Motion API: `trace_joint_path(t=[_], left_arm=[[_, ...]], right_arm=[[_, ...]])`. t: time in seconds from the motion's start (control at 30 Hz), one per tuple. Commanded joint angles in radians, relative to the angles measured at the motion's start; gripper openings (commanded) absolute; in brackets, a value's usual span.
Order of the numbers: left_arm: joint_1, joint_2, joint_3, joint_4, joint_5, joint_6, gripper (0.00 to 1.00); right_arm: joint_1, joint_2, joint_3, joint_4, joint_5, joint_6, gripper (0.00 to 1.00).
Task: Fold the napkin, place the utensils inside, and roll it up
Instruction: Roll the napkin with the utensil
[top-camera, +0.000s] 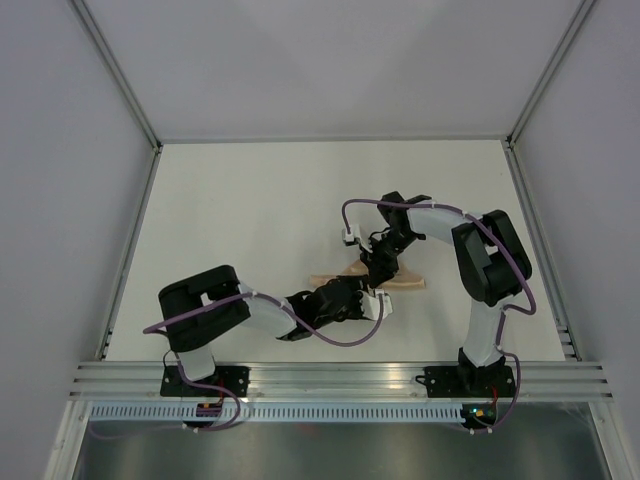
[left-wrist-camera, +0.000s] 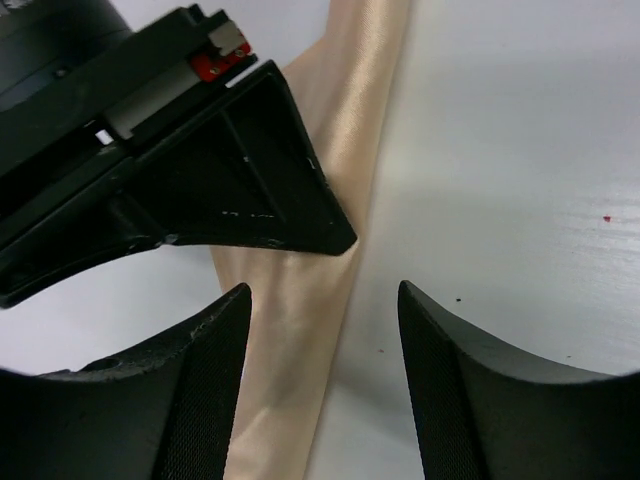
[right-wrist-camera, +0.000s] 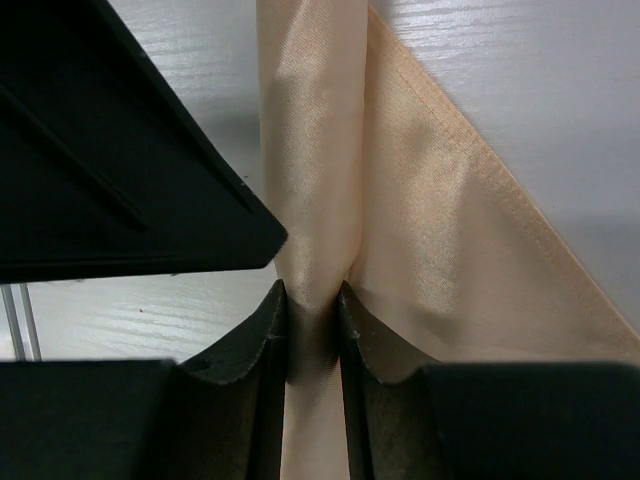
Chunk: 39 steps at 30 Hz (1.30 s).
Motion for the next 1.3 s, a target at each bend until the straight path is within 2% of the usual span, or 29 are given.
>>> trace_joint_path(t=[0.0,0.2,0.37,0.47,0.57,0.6,0.77,0.87,0.9,0.93,1.07,1.13,1.27], left_arm=[[-0.003,0.048,0.048,0.044,0.018,0.138,0.66],[0.005,0.113,0.074,0.044,0.019,0.175,0.68],[0.026,0.138,0.101,-0.020,0.045,0.139,0.67],[0.038,0.139,0.109,-0.073,0.067,0.108,0.61],[0.051,0.138,0.132,-0.160,0.102,0.077,0.48],[0.054,0.138,0.138,-0.183,0.126,0.071,0.40],[0.081,0.131,0.167,-0.301,0.173,0.031,0.34],[0.095,0.138,0.190,-0.369,0.212,0.024,0.25],[0.095,0.138,0.196,-0.379,0.225,0.019,0.19],[0.097,0.138,0.200,-0.387,0.234,0.017,0.16],[0.106,0.141,0.226,-0.447,0.274,-0.025,0.02],[0.112,0.139,0.229,-0.467,0.312,-0.050,0.02],[0.117,0.142,0.253,-0.510,0.347,-0.131,0.02]], right_arm=[[0.014,0.117,-0.057,0.022,0.146,-0.036,0.01],[0.012,0.131,-0.045,0.011,0.146,-0.033,0.00],[0.012,0.135,-0.042,0.006,0.144,-0.033,0.00],[0.012,0.137,-0.041,0.003,0.144,-0.036,0.01],[0.012,0.139,-0.039,0.002,0.143,-0.036,0.00],[0.012,0.139,-0.038,0.003,0.144,-0.038,0.00],[0.012,0.146,-0.030,-0.006,0.143,-0.038,0.00],[0.012,0.145,-0.027,-0.009,0.141,-0.039,0.01],[0.012,0.145,-0.028,-0.009,0.139,-0.036,0.01],[0.011,0.140,-0.030,-0.001,0.138,-0.033,0.02],[0.006,0.087,-0.037,0.002,0.109,-0.016,0.28],[0.002,0.060,-0.036,0.002,0.093,0.004,0.39],[-0.003,-0.013,-0.013,0.003,0.092,0.057,0.48]])
